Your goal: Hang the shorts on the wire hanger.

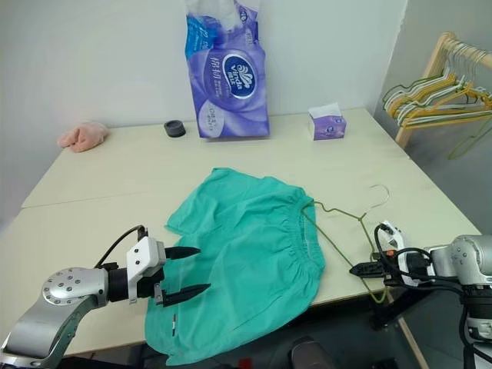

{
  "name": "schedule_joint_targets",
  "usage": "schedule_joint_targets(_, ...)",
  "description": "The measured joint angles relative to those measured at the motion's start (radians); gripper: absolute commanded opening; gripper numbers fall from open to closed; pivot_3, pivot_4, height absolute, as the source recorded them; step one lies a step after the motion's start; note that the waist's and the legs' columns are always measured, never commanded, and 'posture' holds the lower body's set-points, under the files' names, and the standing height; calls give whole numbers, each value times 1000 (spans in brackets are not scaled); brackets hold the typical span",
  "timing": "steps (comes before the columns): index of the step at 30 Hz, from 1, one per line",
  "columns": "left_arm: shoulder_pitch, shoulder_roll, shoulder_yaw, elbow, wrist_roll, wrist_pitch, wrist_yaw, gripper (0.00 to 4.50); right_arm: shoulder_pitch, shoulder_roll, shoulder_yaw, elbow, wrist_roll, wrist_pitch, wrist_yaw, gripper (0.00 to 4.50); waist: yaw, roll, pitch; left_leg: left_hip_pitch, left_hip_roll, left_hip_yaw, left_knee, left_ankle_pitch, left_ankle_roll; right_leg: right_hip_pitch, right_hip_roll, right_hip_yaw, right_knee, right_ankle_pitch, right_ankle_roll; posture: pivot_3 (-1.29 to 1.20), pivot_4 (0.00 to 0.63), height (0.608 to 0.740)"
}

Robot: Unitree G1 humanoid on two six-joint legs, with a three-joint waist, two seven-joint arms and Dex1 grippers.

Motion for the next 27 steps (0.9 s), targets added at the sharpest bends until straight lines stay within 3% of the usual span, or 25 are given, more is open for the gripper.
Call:
schedule_joint_targets(9,-29,8,-6,-14,-2,23,1,4479,114,-90,6,-70,99,0,21,0,2,0,0,0,0,1,0,0,0,0,0,1,-1,0,0,-270,49,740)
schedule_joint_targets(17,-45,8,-18,-14,-1,24,0,4479,114,-101,8,-65,101,1,14,0,2,0,0,0,0,1,0,0,0,0,1,1,-1,0,0,-262,52,740)
schedule_joint_targets(27,-45,7,-29,-13,5,22,5,4479,84,-92,86,-53,227,1,-29,0,2,0,1,0,1,1,0,0,0,0,1,1,-1,0,0,-245,50,740)
